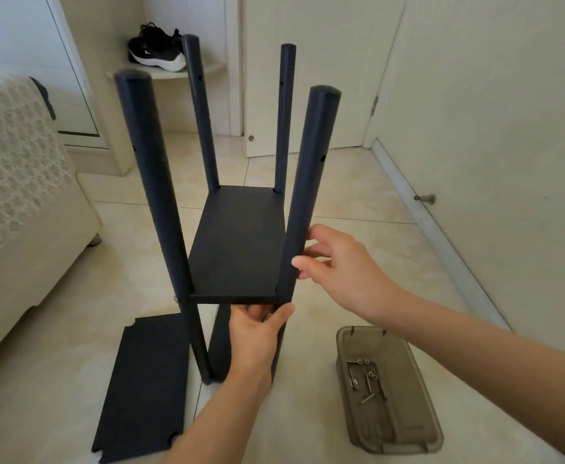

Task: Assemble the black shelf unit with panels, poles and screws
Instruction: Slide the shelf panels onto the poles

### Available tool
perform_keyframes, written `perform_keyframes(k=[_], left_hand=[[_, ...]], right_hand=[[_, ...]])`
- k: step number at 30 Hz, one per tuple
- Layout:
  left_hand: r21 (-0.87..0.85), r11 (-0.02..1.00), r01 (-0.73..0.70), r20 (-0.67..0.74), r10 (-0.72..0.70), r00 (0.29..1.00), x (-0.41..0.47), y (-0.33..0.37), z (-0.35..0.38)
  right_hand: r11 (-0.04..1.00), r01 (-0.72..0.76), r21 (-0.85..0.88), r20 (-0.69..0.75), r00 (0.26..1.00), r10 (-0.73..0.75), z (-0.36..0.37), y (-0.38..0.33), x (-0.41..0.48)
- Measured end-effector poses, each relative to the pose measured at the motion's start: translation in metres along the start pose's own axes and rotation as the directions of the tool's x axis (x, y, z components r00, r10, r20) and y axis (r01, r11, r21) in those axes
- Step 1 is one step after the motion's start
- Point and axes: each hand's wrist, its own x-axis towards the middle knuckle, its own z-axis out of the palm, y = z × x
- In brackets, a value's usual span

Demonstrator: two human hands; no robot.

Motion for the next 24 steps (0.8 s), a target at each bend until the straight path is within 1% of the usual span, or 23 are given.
perform_keyframes(k=[5,10,13,16,20,24], left_hand=[[0.017,1.000,-0.010,0.049,0.009,0.999,0.002,-0.006,-0.006],[-0.022,1.000,0.022,0.136,-0.019,0.991,0.002,-0.012,-0.008],[-0.056,0.997,0.052,0.163,-0.042,0.986,0.002,-0.012,-0.009],[-0.062,0.995,0.077,0.155,-0.067,0.986,0.004,-0.012,-0.009],[-0.019,0.997,0.080,0.112,-0.077,0.991,0.003,-0.015,-0.008],[0.003,0.998,0.056,0.071,-0.056,0.996,0.004,-0.015,-0.006]], right_hand=[[1.000,0.007,-0.015,0.024,1.000,-0.007,-0.001,0.003,0.003],[1.000,0.016,-0.019,0.038,0.999,-0.016,-0.002,0.007,0.004],[1.000,0.020,-0.005,0.047,0.999,-0.020,-0.002,0.009,0.004],[1.000,0.028,0.001,0.046,0.999,-0.028,-0.002,0.010,0.004],[0.999,0.037,0.013,0.044,0.998,-0.038,0.000,0.012,0.004],[0.999,0.043,0.031,0.042,0.998,-0.044,-0.001,0.012,0.005]])
